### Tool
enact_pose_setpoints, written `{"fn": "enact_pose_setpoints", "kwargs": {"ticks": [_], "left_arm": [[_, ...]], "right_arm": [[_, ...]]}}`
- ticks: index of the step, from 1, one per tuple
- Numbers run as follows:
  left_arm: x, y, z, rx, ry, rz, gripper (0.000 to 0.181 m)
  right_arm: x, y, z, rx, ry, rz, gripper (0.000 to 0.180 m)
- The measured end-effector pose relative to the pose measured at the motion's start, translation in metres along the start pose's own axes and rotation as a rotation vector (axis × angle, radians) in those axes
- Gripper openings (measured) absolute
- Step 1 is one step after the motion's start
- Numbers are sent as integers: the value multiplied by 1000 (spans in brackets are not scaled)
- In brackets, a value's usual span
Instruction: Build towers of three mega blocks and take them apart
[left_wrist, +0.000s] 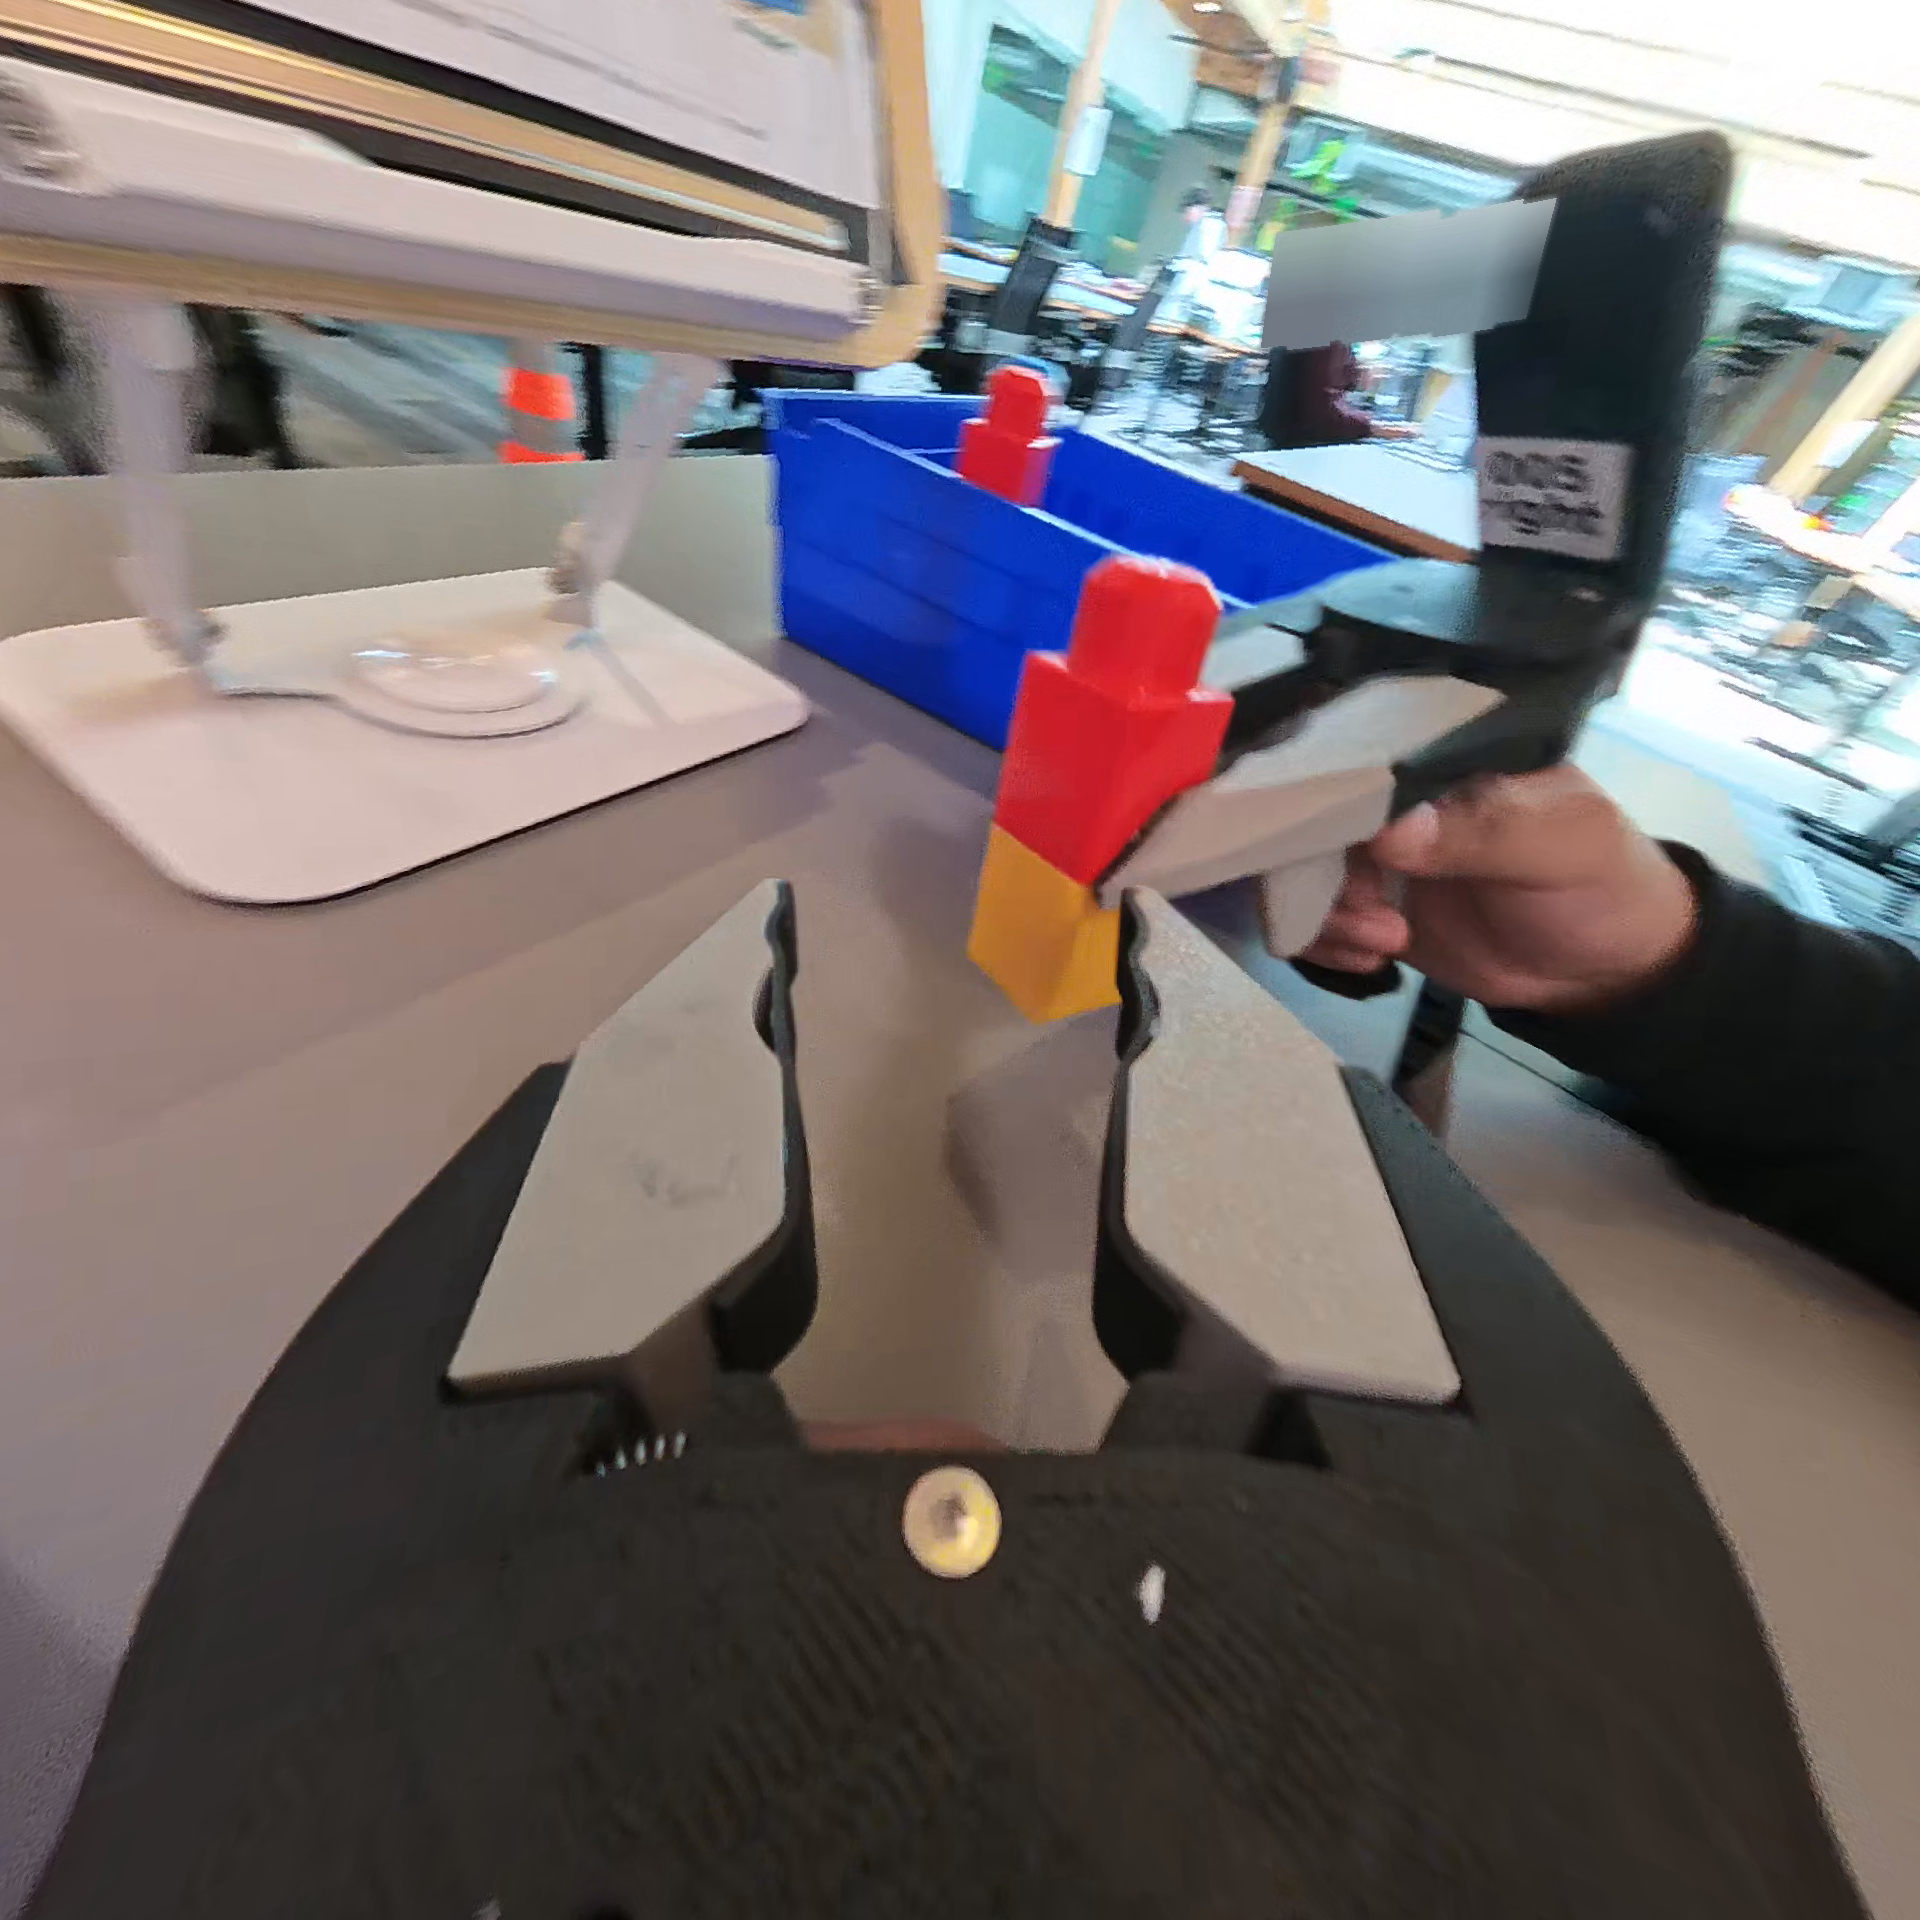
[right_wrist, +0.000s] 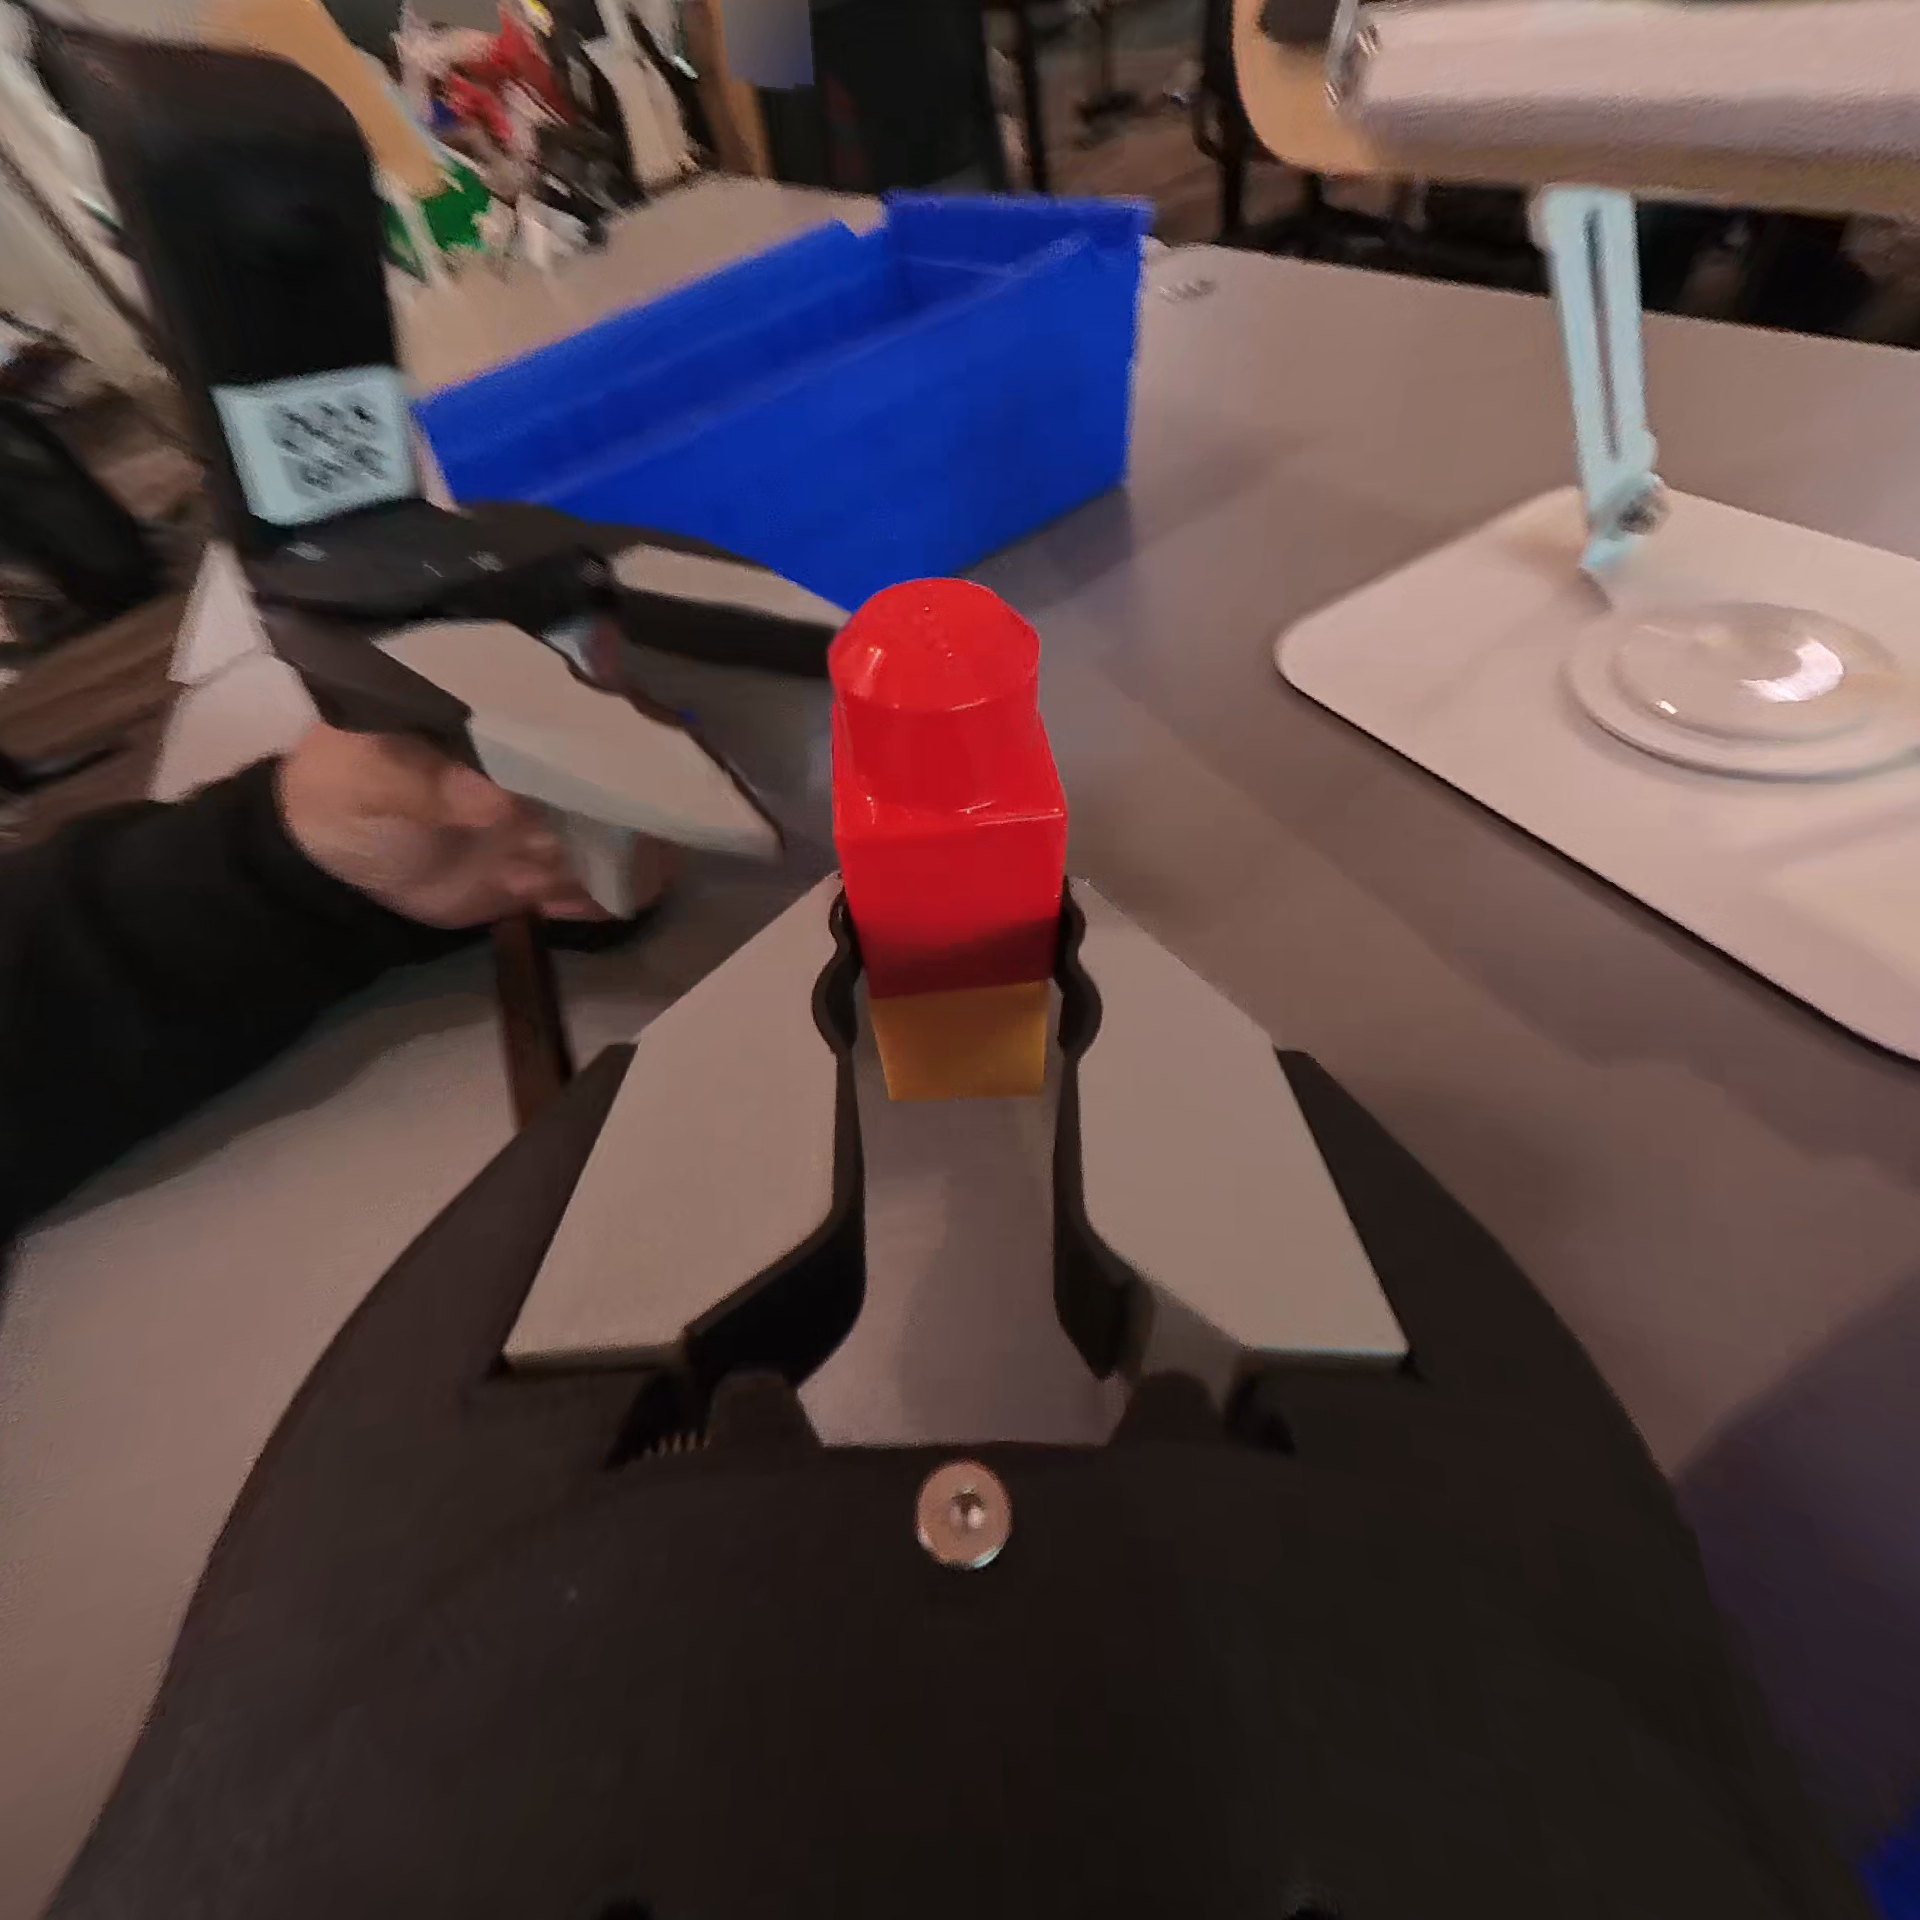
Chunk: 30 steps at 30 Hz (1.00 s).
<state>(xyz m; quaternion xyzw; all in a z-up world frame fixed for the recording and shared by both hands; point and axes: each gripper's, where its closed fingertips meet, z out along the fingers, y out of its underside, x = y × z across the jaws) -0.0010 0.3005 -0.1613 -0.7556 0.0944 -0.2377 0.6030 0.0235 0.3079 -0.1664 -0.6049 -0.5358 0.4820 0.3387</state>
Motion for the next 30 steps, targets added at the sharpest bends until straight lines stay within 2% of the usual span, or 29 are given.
{"fn": "enact_pose_setpoints", "kwargs": {"ticks": [3,6,10,12,17,22,30], "left_arm": [[-31,4,-6,-34,-193,7,62],[-50,7,-12,-85,-368,116,62],[-49,13,-8,-139,-419,216,62],[-49,14,-7,-148,-422,230,62],[-51,12,-10,-131,-428,209,62],[-54,5,-14,-96,-458,237,62],[-53,-4,-17,-52,-494,291,56]], "right_arm": [[18,20,9,-100,124,-25,34],[29,37,14,-190,201,-62,34],[30,47,16,-240,199,-68,34],[31,51,16,-259,196,-39,42],[29,34,8,-183,188,-33,51],[18,-2,-6,-26,180,-82,55],[16,-55,-43,258,331,-222,57]]}}
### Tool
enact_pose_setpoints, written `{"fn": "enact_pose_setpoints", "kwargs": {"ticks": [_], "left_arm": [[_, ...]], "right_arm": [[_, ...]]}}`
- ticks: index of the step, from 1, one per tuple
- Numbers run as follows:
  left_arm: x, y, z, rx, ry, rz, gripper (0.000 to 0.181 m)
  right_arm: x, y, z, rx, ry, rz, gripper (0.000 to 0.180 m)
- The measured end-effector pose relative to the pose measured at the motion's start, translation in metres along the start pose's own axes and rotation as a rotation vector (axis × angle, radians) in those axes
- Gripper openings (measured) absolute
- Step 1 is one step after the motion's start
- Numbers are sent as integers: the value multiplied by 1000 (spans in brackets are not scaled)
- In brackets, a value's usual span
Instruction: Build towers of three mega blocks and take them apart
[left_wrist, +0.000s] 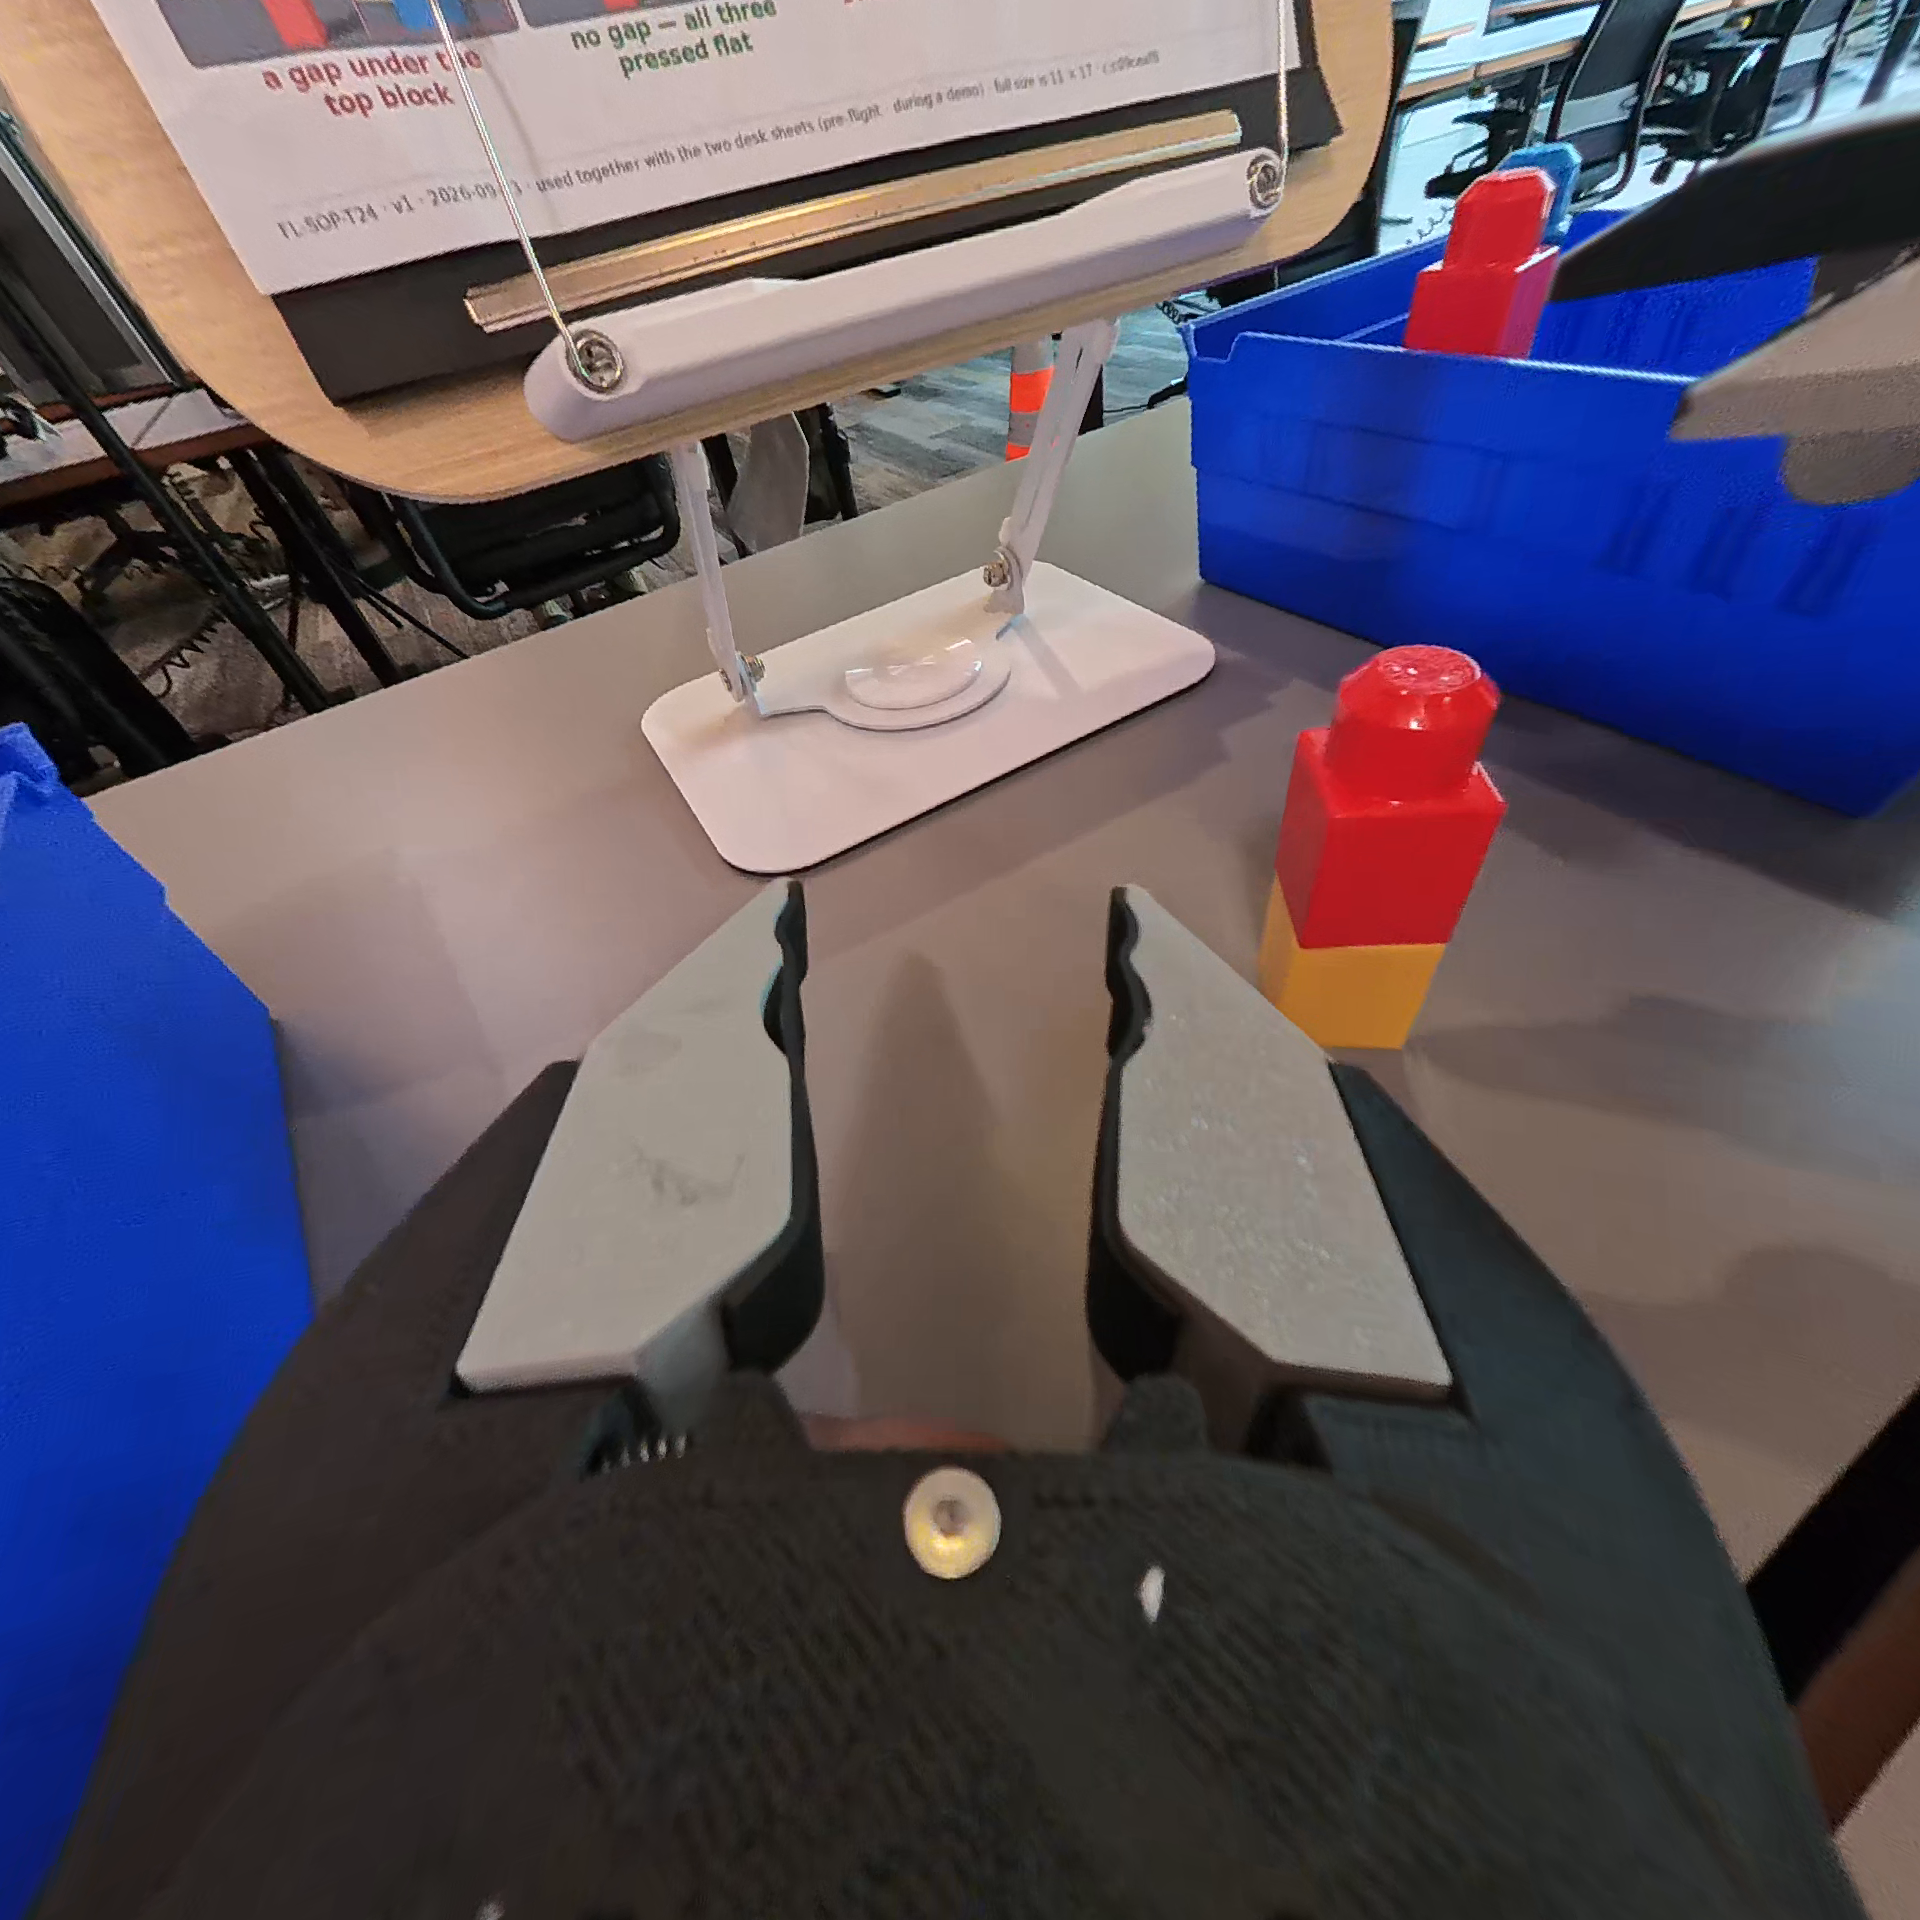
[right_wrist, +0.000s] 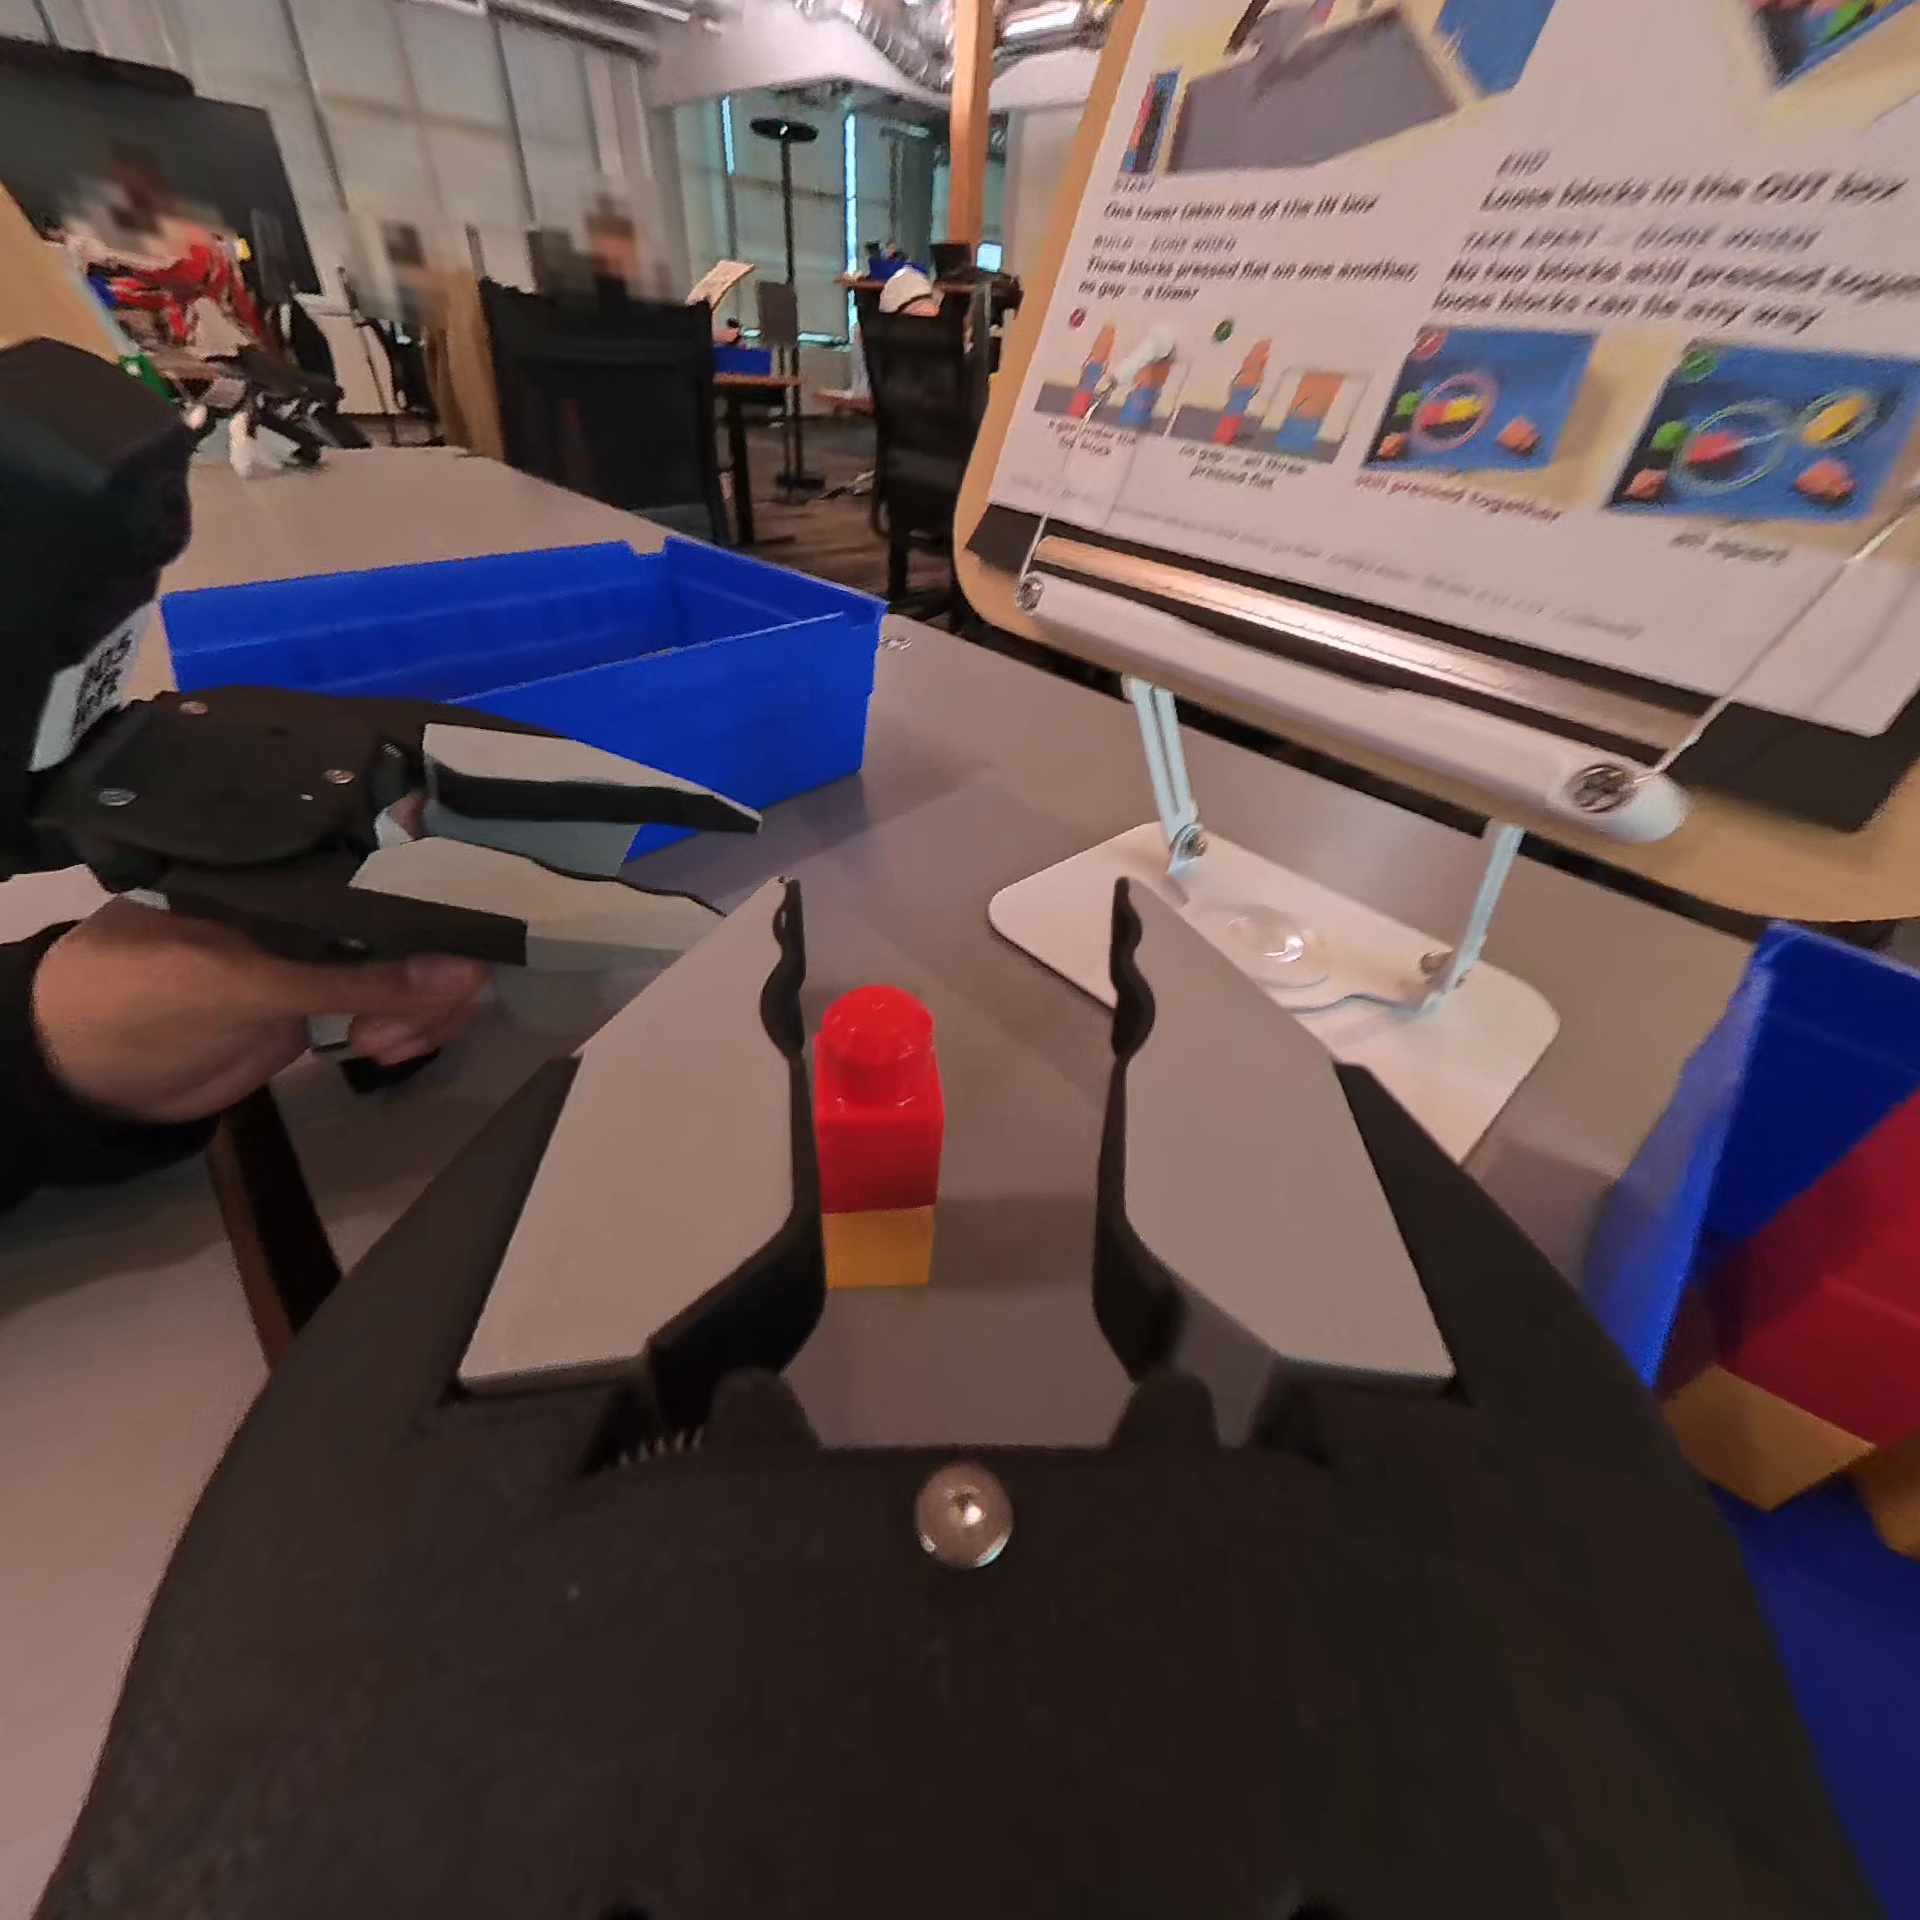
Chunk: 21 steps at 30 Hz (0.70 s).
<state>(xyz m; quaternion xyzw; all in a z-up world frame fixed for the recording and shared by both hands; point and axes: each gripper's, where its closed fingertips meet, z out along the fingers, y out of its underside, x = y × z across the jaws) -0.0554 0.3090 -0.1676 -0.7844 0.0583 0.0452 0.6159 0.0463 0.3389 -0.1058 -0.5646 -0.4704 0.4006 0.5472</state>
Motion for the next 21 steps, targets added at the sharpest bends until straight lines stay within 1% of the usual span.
{"fn": "enact_pose_setpoints", "kwargs": {"ticks": [3,8,13,15,19,21], "left_arm": [[0,-1,-1,5,-1,0,55],[3,-3,-3,8,6,9,55],[12,-6,-10,13,24,13,55],[15,-5,-13,6,27,10,55],[16,-2,-24,7,17,-20,55],[15,-1,-34,11,19,-73,55]], "right_arm": [[6,-5,-4,28,45,-10,56],[10,1,-1,6,46,32,53],[8,-2,-2,17,39,38,50],[6,-3,-2,22,36,31,47],[-1,-1,-2,3,14,5,33],[-2,0,-1,-3,14,-12,32]]}}
